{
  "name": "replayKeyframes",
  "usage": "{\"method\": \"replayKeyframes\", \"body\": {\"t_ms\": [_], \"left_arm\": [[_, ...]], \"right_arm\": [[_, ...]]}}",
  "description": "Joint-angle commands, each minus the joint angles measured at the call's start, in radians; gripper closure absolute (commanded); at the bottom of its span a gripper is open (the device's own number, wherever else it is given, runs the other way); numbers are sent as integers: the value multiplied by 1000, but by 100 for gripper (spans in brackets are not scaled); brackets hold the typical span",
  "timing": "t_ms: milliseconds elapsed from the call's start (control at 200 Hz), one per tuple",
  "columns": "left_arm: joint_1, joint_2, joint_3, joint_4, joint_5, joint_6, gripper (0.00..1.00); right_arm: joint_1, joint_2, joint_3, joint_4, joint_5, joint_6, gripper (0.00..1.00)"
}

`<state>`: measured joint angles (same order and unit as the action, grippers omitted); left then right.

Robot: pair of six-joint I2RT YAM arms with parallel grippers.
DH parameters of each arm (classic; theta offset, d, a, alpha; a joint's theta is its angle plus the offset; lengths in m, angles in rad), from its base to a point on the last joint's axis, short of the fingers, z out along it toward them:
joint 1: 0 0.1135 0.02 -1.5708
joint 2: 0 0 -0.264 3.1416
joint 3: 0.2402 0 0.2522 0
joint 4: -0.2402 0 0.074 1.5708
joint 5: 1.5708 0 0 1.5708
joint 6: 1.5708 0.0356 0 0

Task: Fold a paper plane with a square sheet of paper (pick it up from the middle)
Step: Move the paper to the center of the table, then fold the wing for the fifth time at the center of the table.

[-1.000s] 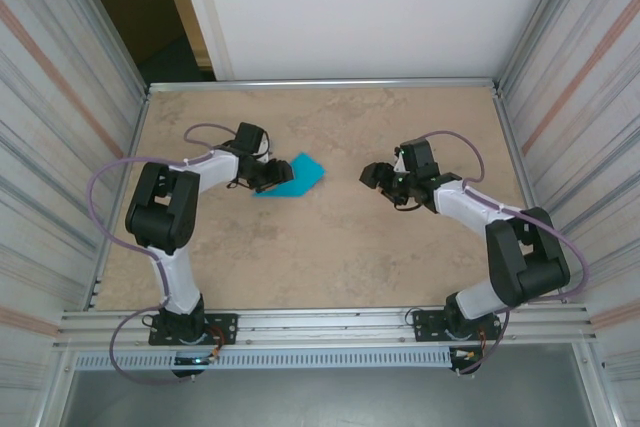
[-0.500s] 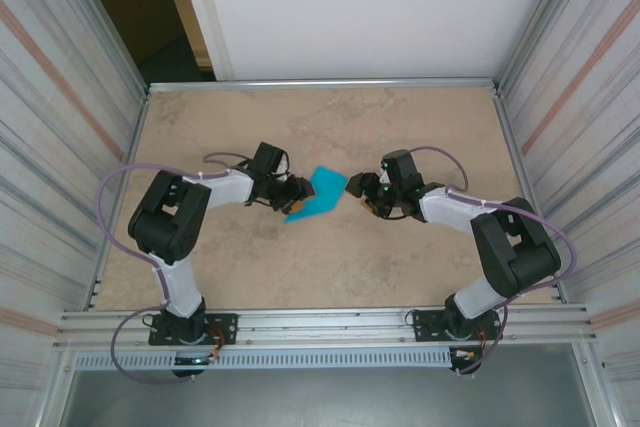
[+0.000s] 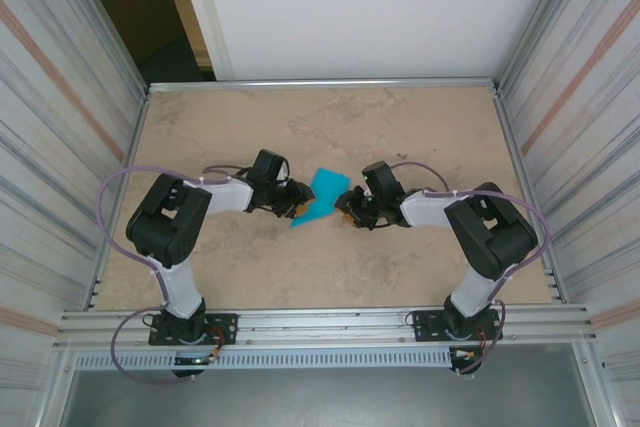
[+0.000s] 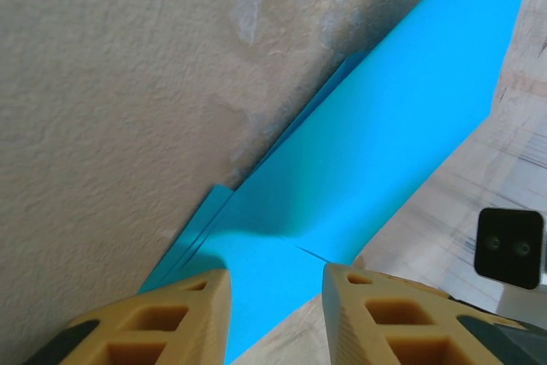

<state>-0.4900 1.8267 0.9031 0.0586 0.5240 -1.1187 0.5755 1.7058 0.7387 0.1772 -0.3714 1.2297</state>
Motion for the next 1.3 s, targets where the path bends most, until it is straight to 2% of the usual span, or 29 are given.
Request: {"method": "replayKeyframes", "body": {"t_ms": [0, 346, 682, 1062, 1293], "left_arm": [[8, -2, -29, -46, -15, -30, 65], [11, 6, -30, -49, -1, -26, 66], [18, 4, -42, -18, 22, -47, 66], [68, 14, -95, 143, 138, -144, 59], [79, 29, -121, 212, 169, -185, 58]], "right_arm": [[11, 23, 23, 14, 4, 39, 67], [14, 67, 60, 10, 14, 30, 77], [16, 80, 90, 22, -7, -14, 78], [33, 105, 95, 58, -39, -48, 75], [35, 119, 97, 115, -56, -50, 76]]}}
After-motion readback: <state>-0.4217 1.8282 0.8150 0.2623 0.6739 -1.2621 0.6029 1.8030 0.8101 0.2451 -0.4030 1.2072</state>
